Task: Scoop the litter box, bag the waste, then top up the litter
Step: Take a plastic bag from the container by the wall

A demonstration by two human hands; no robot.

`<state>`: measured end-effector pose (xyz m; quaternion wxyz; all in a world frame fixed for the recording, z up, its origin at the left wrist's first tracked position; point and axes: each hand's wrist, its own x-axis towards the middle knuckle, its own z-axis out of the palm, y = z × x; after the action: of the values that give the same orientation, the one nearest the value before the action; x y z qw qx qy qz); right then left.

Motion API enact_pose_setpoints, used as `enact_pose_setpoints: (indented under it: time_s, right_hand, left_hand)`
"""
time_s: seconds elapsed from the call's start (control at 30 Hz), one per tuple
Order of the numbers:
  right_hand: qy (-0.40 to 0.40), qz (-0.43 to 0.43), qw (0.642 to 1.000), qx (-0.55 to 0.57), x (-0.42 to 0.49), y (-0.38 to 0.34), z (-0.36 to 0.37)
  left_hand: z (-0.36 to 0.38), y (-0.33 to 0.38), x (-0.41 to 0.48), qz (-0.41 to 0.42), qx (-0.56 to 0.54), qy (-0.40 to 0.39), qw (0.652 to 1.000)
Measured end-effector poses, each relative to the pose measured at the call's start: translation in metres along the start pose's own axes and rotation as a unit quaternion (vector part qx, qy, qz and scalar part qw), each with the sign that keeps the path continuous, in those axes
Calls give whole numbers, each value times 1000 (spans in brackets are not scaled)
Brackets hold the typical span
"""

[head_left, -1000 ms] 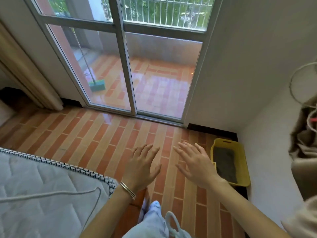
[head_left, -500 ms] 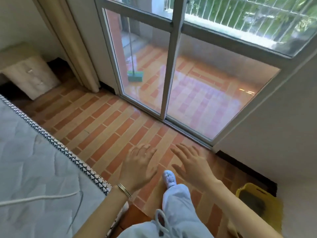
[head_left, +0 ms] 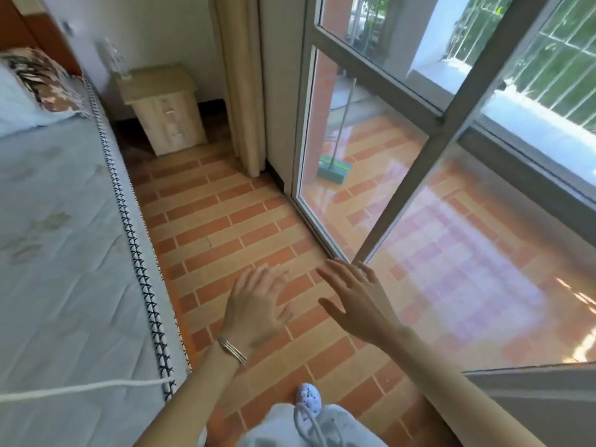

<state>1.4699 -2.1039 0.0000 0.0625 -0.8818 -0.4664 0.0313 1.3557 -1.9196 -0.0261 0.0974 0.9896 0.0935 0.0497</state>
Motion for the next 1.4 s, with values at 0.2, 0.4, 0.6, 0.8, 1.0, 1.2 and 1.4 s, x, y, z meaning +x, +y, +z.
enact_pose_setpoints:
  time_s: [0.2,0.4,0.6,0.8,1.0,1.2,1.4]
  right_hand:
    - [-27,-58,998,3,66,17,6]
    - [-34,-80,996,7,143,14,20]
    - [-33,-80,996,18,257,-21,34]
    - [-14,-83,996,29,382,-82,36]
    - [5,-101,994,28,495,-118,38]
    - [7,-122,992,38,613,-118,53]
    - [17,-150,988,34,759,-100,53]
  left_hand:
    - [1,-33,28,-61,-2,9,998]
    - [0,-87,67,-78,-11,20,997]
    - [-18,-188,121,-78,-3,23,997]
    - [-50,-305,173,-75,14,22,997]
    - [-71,-404,225,-81,25,27,996]
    - [-66,-484,287,-108,19,30,993]
    - [-72,-571,397,-149,24,45,987]
